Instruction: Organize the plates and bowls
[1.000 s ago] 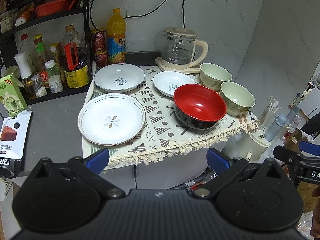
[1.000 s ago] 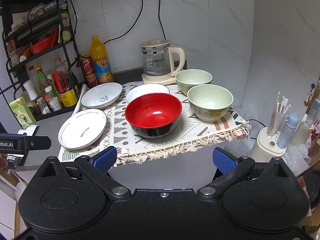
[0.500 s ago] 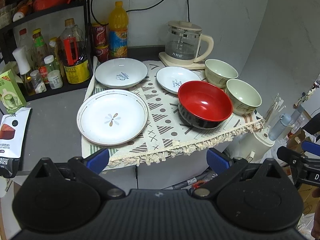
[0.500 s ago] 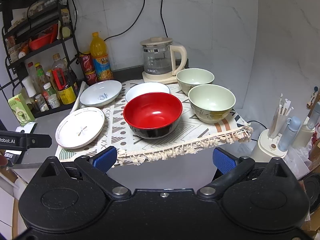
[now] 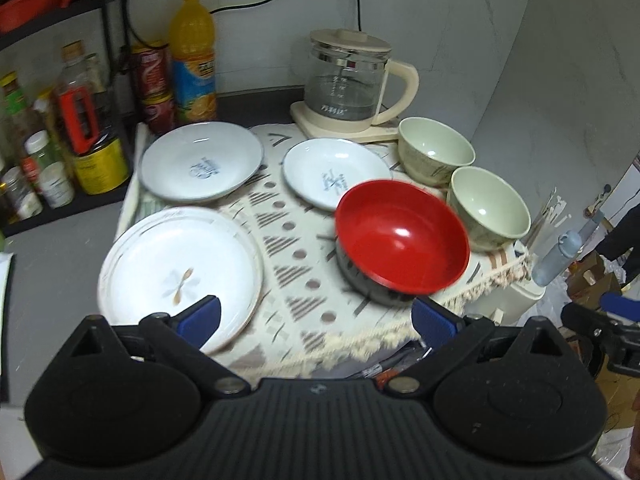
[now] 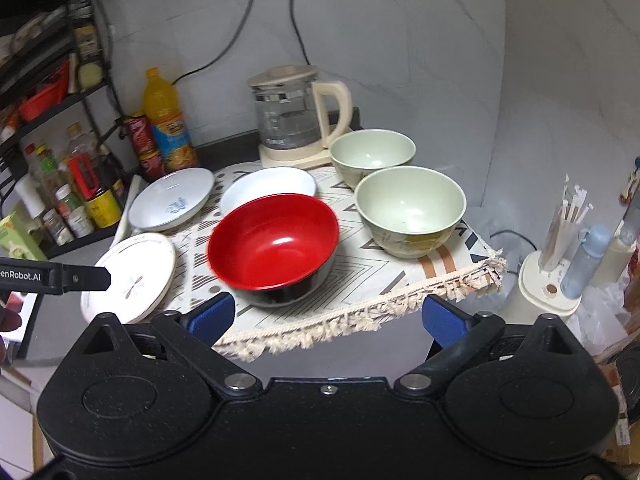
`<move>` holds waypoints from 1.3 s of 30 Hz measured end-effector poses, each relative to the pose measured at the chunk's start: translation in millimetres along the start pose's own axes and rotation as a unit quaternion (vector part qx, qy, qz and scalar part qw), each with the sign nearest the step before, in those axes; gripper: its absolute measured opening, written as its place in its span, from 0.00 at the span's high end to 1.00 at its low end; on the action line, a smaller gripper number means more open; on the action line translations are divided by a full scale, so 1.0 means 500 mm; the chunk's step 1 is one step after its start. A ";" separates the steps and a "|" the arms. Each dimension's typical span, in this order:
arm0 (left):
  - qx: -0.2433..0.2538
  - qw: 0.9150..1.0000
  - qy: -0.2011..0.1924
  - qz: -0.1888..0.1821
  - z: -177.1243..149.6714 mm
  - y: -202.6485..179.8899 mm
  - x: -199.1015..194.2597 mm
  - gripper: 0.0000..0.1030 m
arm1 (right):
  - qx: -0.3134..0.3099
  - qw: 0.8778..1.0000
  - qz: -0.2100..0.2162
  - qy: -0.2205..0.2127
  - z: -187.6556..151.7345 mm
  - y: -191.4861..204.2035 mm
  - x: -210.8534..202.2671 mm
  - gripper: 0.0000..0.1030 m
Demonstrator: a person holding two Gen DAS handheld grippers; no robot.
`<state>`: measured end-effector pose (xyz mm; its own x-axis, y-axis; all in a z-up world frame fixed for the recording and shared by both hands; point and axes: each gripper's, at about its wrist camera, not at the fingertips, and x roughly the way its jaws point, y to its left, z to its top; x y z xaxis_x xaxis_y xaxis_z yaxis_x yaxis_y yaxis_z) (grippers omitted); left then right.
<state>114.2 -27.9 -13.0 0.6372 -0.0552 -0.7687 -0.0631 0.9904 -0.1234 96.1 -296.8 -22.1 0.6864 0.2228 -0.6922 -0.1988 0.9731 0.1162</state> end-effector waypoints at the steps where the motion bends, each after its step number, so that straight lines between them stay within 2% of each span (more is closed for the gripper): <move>1: 0.002 1.000 0.001 -0.004 0.012 -0.004 0.011 0.03 | 0.006 1.000 0.000 0.002 0.007 -0.006 0.010 0.10; 15: 0.060 0.996 0.018 -0.068 0.162 -0.106 0.186 0.09 | 0.094 0.994 -0.035 0.033 0.078 -0.105 0.134 0.37; 20: 0.087 0.991 0.028 -0.093 0.207 -0.151 0.245 0.13 | 0.141 0.988 -0.040 0.051 0.098 -0.149 0.177 0.56; 25: 0.107 0.986 0.043 -0.119 0.243 -0.190 0.303 0.22 | 0.169 0.982 -0.058 0.056 0.112 -0.183 0.210 0.59; 27: 0.116 0.984 0.053 -0.125 0.253 -0.205 0.329 0.29 | 0.178 0.980 -0.064 0.059 0.116 -0.192 0.222 0.60; 30: 0.120 0.981 0.072 -0.135 0.269 -0.223 0.367 0.35 | 0.189 0.977 -0.069 0.066 0.121 -0.203 0.242 0.65; 32: 0.125 0.978 0.083 -0.143 0.277 -0.237 0.389 0.38 | 0.201 0.975 -0.064 0.070 0.124 -0.212 0.254 0.69; 39: 0.159 0.967 0.115 -0.163 0.290 -0.290 0.463 0.44 | 0.231 0.966 -0.076 0.084 0.131 -0.235 0.294 0.70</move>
<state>382.5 -165.9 -82.1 0.3941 -0.3619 -0.8448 0.3746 0.9026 -0.2120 266.0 -374.9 -91.0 0.5525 0.1000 -0.8275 0.2550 0.9249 0.2820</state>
